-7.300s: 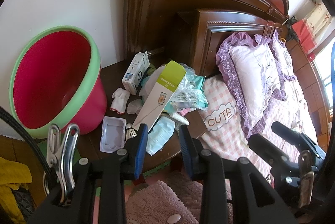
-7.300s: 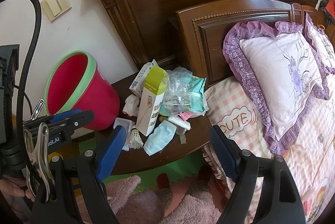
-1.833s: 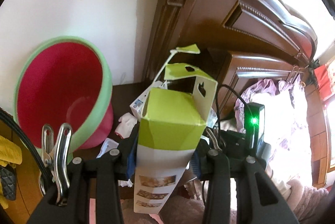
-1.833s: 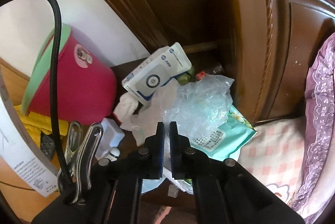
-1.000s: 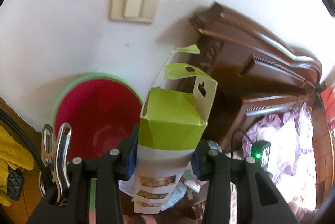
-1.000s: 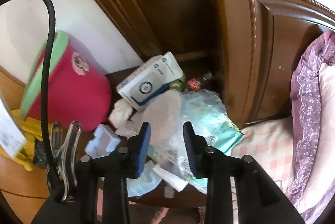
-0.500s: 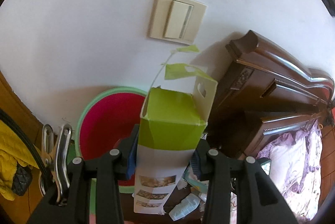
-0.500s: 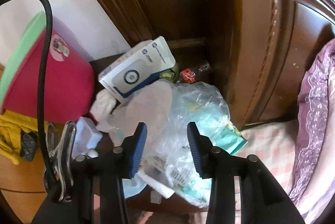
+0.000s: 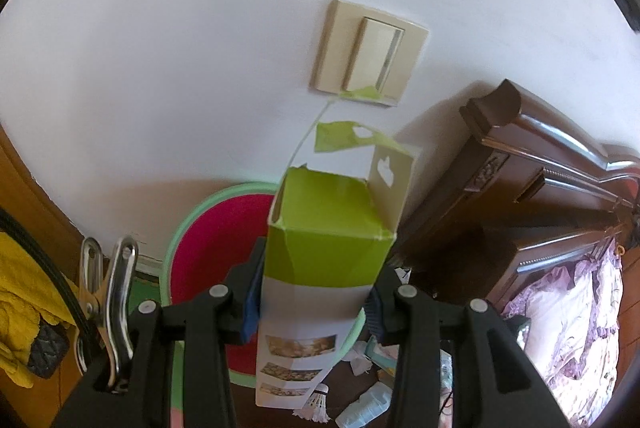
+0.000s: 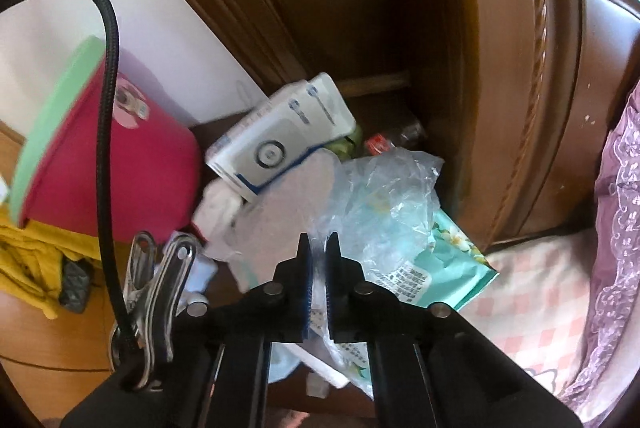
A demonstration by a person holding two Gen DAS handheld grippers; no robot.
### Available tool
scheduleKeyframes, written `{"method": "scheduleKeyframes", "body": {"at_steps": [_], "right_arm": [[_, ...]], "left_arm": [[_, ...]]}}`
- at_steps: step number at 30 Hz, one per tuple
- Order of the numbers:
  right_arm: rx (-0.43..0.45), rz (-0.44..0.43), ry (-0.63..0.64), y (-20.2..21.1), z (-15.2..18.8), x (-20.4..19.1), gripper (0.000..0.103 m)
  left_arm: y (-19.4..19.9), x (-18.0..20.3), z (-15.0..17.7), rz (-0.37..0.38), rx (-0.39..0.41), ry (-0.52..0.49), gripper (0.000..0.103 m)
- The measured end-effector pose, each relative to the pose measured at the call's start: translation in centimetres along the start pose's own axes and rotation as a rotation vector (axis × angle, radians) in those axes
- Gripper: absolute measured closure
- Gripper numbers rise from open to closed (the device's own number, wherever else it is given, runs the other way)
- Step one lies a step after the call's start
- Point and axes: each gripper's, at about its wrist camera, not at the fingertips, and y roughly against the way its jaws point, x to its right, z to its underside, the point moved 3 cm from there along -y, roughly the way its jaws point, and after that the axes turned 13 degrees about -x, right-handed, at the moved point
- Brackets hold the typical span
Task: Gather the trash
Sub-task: 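Carry the carton over the red bucket with the left gripper while the right lifts the bag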
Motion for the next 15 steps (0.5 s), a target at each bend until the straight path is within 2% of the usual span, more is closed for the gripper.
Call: {"method": "scheduleKeyframes", "body": {"at_steps": [10, 15], "right_arm": [[0.107, -0.054, 0.04, 4.5, 0.5, -3.0, 0.098], [0.166, -0.068, 0.066, 7.1, 0.6, -4.7, 0.098]], "left_arm": [[-1.7, -1.3, -0.6, -0.048, -0.004, -0.009, 0.06], [-3.0, -1.9, -0.6, -0.045, -0.016, 0.006, 0.06]]}}
